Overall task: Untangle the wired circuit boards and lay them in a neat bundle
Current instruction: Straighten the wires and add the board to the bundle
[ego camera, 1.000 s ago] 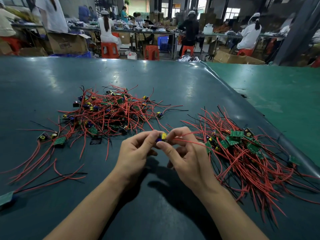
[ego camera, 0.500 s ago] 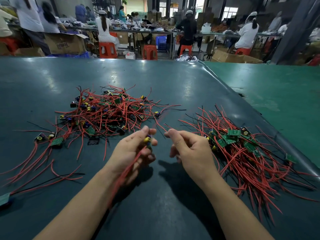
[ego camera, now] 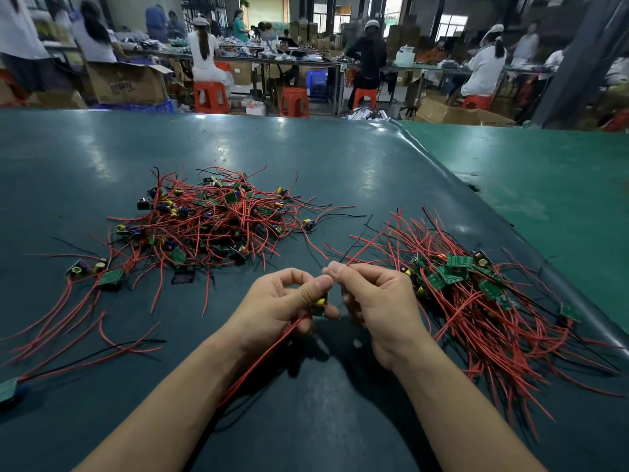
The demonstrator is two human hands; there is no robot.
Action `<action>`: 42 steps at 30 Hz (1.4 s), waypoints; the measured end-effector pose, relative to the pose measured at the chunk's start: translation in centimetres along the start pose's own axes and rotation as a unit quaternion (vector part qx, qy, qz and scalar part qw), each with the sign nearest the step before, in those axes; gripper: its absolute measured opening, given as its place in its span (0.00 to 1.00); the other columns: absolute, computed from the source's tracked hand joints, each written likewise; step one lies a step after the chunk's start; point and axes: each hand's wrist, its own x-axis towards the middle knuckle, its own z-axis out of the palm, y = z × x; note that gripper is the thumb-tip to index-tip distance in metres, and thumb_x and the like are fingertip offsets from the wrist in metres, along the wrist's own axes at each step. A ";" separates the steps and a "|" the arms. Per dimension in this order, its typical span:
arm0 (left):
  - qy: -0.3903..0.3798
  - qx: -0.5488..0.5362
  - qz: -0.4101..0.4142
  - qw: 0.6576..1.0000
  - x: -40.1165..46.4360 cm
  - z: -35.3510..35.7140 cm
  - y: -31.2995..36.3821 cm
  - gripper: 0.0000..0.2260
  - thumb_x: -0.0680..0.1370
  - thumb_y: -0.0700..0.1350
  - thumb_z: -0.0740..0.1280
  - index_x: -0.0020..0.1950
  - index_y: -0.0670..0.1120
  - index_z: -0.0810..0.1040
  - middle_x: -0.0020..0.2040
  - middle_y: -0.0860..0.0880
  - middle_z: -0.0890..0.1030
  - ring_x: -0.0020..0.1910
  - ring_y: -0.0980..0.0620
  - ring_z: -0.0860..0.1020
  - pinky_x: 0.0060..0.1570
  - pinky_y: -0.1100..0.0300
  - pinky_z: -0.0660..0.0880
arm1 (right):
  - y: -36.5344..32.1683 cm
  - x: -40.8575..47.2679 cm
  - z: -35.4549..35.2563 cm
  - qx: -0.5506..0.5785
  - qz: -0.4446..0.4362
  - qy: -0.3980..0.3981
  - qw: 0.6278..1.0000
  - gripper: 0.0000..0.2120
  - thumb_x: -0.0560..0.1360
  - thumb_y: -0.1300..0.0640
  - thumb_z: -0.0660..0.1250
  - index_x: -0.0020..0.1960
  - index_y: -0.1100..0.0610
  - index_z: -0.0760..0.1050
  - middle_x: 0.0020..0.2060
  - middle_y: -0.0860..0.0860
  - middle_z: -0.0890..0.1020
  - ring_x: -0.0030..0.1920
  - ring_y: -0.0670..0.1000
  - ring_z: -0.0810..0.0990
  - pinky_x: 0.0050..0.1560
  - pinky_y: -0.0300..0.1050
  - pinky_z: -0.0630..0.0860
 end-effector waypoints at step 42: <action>-0.159 -0.057 -0.028 0.985 -2.8 0.6 1.0 0.17 0.66 0.40 0.78 0.39 0.42 0.68 0.30 0.37 0.78 0.29 0.46 0.82 0.19 0.65 0.71 | -1.8 1.2 -2.6 0.131 0.035 0.066 0.989 0.06 0.75 0.61 0.70 0.42 0.62 0.83 0.21 0.48 0.71 0.18 0.42 0.59 0.18 0.32 0.55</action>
